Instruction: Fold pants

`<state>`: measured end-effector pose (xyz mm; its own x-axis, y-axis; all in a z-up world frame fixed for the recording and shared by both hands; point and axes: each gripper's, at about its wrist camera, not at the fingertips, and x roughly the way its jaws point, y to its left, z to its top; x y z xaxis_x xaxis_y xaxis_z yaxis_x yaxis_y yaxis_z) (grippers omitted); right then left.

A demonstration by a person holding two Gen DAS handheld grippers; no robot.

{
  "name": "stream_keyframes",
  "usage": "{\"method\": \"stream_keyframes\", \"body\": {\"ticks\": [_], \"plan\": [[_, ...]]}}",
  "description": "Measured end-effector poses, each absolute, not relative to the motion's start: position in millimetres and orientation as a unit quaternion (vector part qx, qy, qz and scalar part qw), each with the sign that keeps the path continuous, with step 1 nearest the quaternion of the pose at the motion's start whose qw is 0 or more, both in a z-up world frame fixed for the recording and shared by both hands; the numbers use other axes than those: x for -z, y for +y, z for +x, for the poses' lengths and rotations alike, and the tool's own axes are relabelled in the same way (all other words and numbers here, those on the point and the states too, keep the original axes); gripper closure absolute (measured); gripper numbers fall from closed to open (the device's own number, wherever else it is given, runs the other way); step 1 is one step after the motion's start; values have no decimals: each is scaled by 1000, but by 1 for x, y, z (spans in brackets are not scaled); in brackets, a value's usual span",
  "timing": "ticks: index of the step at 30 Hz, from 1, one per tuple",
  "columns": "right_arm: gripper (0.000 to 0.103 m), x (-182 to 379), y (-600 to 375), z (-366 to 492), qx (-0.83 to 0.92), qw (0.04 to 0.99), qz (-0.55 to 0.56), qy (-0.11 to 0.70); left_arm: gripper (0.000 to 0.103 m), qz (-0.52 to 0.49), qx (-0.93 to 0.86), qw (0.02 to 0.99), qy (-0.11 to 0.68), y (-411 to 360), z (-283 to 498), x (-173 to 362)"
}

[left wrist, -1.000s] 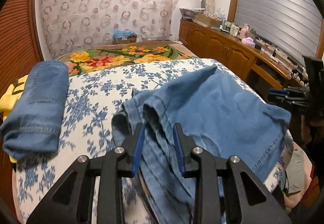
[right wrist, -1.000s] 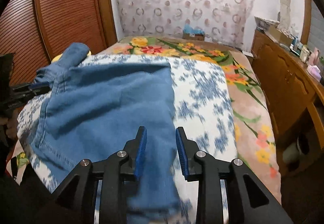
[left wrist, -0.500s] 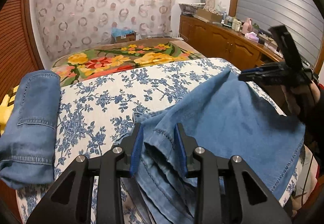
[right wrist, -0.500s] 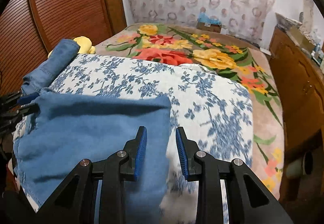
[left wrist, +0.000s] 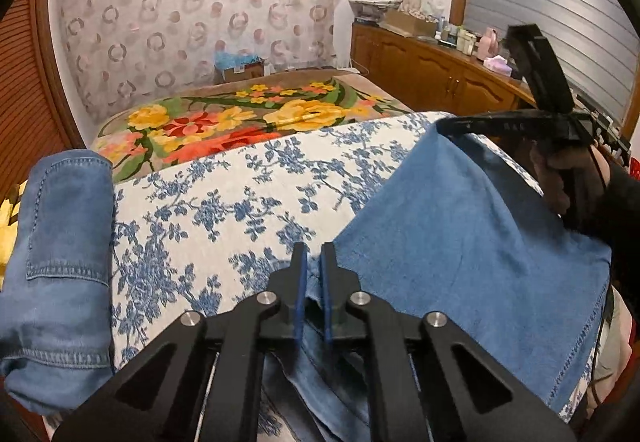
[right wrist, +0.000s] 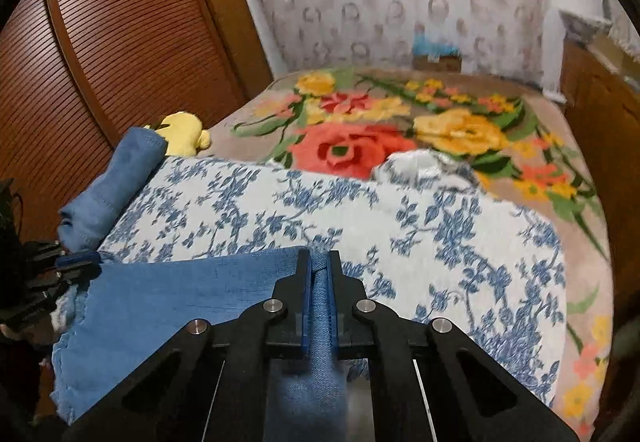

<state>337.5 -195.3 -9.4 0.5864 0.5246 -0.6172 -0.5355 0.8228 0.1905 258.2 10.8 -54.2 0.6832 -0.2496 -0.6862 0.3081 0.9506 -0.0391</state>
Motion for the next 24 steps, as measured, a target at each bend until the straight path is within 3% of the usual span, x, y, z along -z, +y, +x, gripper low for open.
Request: {"method": "stream_keyframes", "body": {"ticks": [5, 15, 19, 22, 24], "plan": [[88, 14, -198, 332, -278, 893, -20, 354, 98, 34, 136, 921, 365, 18, 270, 52], [81, -20, -224, 261, -271, 900, -35, 341, 95, 18, 125, 924, 360, 27, 254, 40], [73, -23, -231, 225, -263, 905, -42, 332, 74, 21, 124, 927, 353, 23, 239, 32], [69, -21, -239, 199, -251, 909, -49, 329, 50, 16, 137, 930, 341, 19, 223, 28], [69, -22, -245, 182, -243, 912, -52, 327, 48, 17, 143, 931, 336, 13, 212, 26]]}}
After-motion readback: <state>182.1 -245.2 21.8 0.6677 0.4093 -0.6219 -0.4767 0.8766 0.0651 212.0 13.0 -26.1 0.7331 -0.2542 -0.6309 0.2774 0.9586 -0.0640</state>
